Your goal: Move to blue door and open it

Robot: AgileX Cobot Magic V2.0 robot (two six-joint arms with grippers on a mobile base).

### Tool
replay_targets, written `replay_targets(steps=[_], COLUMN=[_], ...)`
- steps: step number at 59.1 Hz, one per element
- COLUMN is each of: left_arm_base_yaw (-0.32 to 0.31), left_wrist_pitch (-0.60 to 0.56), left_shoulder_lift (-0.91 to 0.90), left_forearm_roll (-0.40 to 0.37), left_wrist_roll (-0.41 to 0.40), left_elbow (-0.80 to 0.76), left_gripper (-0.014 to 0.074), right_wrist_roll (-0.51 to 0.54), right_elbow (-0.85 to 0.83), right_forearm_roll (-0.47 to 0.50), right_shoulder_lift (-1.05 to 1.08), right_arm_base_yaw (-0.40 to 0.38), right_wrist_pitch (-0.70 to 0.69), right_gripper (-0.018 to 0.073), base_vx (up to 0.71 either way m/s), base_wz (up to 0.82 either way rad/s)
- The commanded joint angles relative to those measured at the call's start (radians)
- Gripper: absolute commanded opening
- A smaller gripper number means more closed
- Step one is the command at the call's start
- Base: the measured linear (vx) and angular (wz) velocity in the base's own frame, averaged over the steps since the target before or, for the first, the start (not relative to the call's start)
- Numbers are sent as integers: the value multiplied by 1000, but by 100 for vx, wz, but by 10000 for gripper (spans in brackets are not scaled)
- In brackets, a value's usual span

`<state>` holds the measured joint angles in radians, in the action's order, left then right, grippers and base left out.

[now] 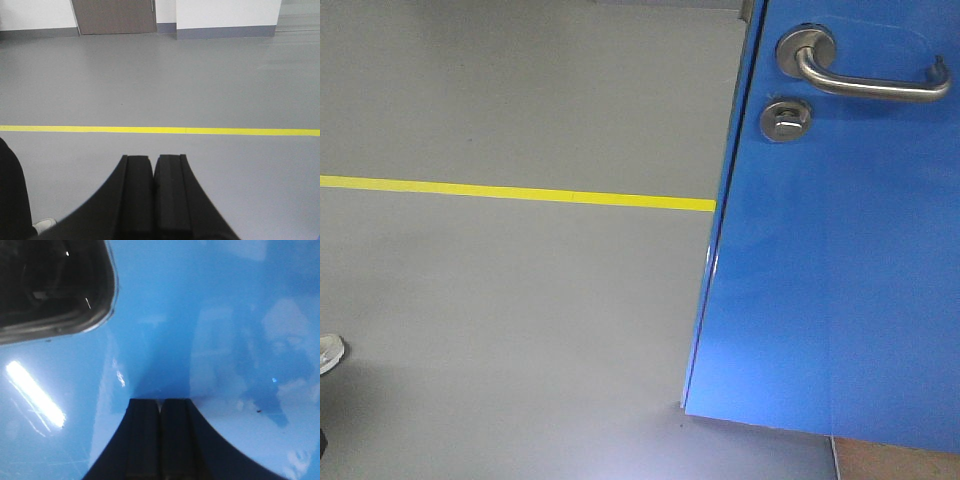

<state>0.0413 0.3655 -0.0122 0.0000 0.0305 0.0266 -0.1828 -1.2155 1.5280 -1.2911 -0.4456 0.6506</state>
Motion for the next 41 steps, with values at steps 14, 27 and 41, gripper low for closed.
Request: replay_targets(steps=[14,27,41], left_arm_base_yaw=[1,1,1], left_wrist_pitch=[-78,-78,-78], left_shoulder_lift=[-14,-14,-14], left_forearm_roll=[0,0,0], left_wrist_roll=[-3,-3,-3], left_elbow=[4,4,4], left_gripper=[70,70,70], right_wrist_roll=[9,9,13], right_elbow=[-29,-29,-29], right_forearm_roll=[45,42,19], right_shoulder_lift=[23,55,151], right_arm_base_yaw=[-3,-3,-3], right_wrist_pitch=[-11,-11,-168], right_gripper=[6,6,6], base_vx=[8,4,0], base_wz=[-5,-3,0])
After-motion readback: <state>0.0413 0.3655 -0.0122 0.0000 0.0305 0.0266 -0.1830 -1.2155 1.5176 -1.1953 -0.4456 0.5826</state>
